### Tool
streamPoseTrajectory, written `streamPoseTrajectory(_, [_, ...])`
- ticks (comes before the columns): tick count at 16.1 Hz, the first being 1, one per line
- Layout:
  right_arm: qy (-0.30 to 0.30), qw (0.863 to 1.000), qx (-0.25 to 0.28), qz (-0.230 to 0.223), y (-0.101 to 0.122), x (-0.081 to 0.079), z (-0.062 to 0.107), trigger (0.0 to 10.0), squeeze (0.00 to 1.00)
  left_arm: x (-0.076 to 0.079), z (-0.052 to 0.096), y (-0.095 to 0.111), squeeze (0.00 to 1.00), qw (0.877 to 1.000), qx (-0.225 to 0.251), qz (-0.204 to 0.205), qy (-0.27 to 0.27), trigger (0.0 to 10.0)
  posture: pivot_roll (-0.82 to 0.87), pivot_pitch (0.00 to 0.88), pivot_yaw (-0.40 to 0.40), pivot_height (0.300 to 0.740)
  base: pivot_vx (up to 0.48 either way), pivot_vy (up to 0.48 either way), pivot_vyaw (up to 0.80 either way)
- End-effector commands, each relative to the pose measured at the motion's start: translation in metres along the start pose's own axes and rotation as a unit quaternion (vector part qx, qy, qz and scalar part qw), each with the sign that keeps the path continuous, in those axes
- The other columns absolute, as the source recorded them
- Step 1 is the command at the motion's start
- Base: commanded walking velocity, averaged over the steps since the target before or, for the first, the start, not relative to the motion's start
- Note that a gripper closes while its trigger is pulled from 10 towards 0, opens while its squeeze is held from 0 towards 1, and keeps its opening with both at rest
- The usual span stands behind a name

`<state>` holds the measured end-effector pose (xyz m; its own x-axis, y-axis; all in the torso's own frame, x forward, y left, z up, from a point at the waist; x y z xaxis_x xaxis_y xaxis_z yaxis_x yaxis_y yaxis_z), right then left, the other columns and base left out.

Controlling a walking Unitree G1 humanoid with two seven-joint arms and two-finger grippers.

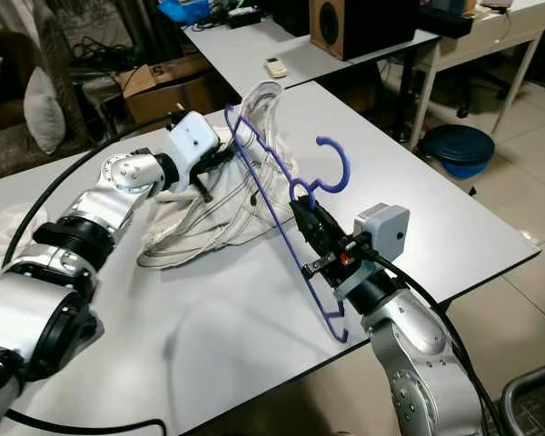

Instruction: Hang hanger

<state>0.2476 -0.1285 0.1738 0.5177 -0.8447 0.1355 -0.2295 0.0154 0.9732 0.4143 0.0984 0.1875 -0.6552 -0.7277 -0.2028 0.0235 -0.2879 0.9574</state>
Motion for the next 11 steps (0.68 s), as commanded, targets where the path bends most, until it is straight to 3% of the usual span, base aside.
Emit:
streamPoseTrajectory(1, [0.003,1.0,-0.012,-0.009,-0.003,-0.003,0.0,10.0,0.0,-0.005,0.004,0.003,0.0,1.0,0.014,0.028,0.002,0.0,-0.2,0.0,0.17,0.74,0.0,0.0,0.0])
streamPoseTrajectory(2, [0.004,0.998,-0.049,-0.03,-0.012,-0.003,0.002,10.0,0.0,-0.001,0.004,0.005,0.0,0.998,0.032,0.047,-0.015,0.0,-0.2,0.0,0.16,0.74,0.0,0.0,0.0])
streamPoseTrajectory(3, [0.005,0.996,-0.083,-0.045,-0.021,-0.003,0.004,10.0,0.0,0.001,0.005,0.005,0.0,0.998,0.037,0.042,-0.023,0.0,-0.2,0.0,0.157,0.74,0.0,0.0,0.0])
streamPoseTrajectory(5, [0.025,0.991,-0.118,-0.052,-0.031,-0.005,0.005,10.0,0.0,0.004,0.009,0.008,0.0,0.998,0.048,0.012,-0.029,0.0,-0.2,0.0,0.127,0.74,0.0,0.0,0.0])
streamPoseTrajectory(6, [0.03,0.988,-0.146,-0.051,-0.038,-0.004,0.006,10.0,0.0,0.007,0.012,0.01,0.0,0.998,0.051,-0.023,-0.038,0.0,-0.19,0.0,0.114,0.74,0.0,0.0,0.0])
streamPoseTrajectory(7, [0.008,0.982,-0.179,-0.051,-0.047,0.004,0.007,10.0,0.0,0.007,0.016,0.01,0.0,0.997,0.045,-0.055,-0.038,0.0,-0.19,0.0,0.098,0.74,0.0,0.0,0.0])
streamPoseTrajectory(9, [-0.042,0.974,-0.215,-0.053,-0.054,0.019,0.009,10.0,0.0,0.001,0.024,0.006,0.0,0.996,0.032,-0.078,-0.023,0.0,-0.19,0.0,0.088,0.74,0.0,0.0,0.0])
streamPoseTrajectory(11, [-0.07,0.97,-0.224,-0.061,-0.05,0.029,0.012,10.0,0.0,-0.012,0.033,0.002,0.0,0.996,0.026,-0.078,0.019,0.0,-0.19,0.0,0.081,0.74,0.0,0.0,0.0])
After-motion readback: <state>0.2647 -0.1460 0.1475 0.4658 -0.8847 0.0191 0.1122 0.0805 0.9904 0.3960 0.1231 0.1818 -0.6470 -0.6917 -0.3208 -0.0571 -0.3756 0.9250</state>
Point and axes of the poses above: a point about 5 cm out from each wrist's last joint towards the gripper, its own z axis pointing back from the gripper into the wrist, its own y axis along the axis of the wrist's last joint, x = y × z, the point moved 2 cm from there along -z, pointing out of the wrist towards the gripper, and after that the axes turned 15 degrees about z, right-handed, at the moved point
